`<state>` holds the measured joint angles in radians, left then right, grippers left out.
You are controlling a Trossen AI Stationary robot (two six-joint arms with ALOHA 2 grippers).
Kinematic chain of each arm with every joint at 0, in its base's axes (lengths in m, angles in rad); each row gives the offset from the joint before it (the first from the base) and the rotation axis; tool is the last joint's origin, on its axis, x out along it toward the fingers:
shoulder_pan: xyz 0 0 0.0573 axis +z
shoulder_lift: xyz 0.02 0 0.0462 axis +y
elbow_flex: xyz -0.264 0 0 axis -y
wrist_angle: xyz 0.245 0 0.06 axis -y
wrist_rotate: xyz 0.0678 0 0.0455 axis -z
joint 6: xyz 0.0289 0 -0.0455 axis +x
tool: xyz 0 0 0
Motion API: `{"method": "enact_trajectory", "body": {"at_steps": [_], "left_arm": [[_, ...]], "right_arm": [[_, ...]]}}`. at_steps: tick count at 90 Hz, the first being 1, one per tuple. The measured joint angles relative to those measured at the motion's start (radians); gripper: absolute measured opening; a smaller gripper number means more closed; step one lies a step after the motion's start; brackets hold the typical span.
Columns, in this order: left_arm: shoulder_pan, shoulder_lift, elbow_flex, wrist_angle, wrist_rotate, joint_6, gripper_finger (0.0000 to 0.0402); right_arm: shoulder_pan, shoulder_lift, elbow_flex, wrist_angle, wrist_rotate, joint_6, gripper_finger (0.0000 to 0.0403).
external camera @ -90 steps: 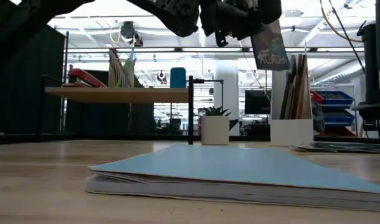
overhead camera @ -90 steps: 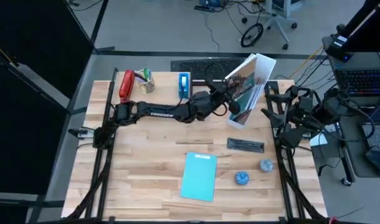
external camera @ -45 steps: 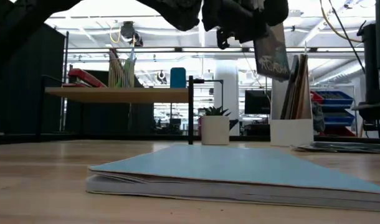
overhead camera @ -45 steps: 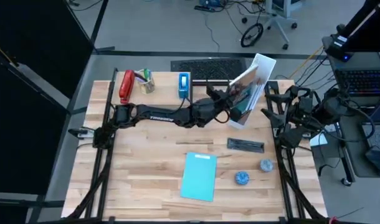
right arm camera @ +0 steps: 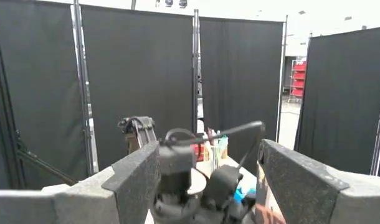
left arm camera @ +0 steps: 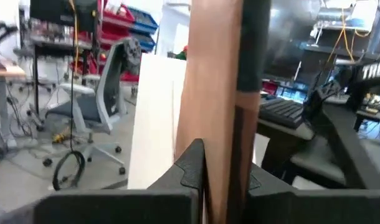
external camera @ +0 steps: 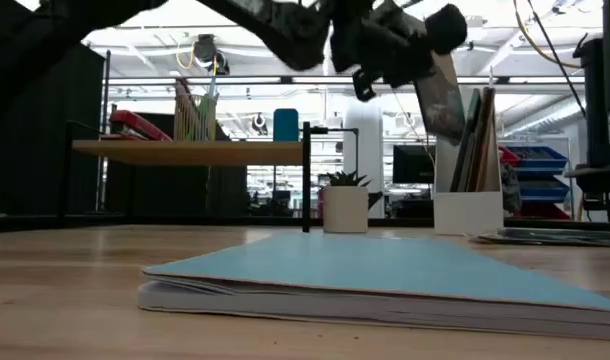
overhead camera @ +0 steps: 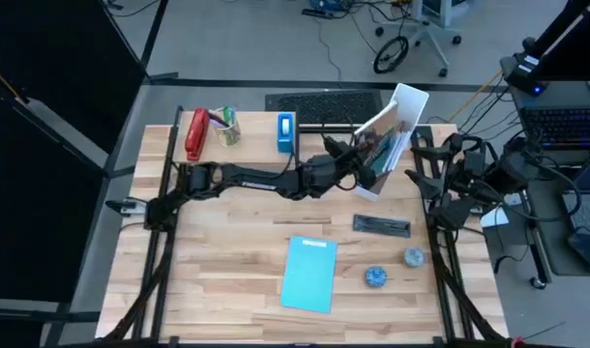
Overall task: Stock shelves
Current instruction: Put the blue/brown book into the white book shelf
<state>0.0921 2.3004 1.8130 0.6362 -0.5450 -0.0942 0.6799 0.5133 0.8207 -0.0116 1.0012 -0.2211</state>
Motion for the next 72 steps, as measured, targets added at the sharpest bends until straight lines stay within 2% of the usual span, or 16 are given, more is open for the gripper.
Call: {"method": "enact_trajectory", "body": {"at_steps": [21,42,63,72], "left_arm": [[0.006,0.054,0.000,0.016,0.024,-0.052,0.0008],[0.008,0.105,0.001,0.115,0.091,-0.054,0.0008],[0.016,0.140,0.001,0.114,0.095,-0.052,0.0008],[0.018,0.149,0.001,0.091,0.100,-0.052,0.0008]], "right_arm": [[0.000,0.000,0.000,-0.041,0.000,0.059,0.0260],[0.000,0.001,0.000,-0.058,0.000,0.079,0.0260],[0.000,0.001,0.000,-0.080,0.000,0.105,0.0260],[0.000,0.001,0.000,-0.079,0.001,0.068,0.0260]]}}
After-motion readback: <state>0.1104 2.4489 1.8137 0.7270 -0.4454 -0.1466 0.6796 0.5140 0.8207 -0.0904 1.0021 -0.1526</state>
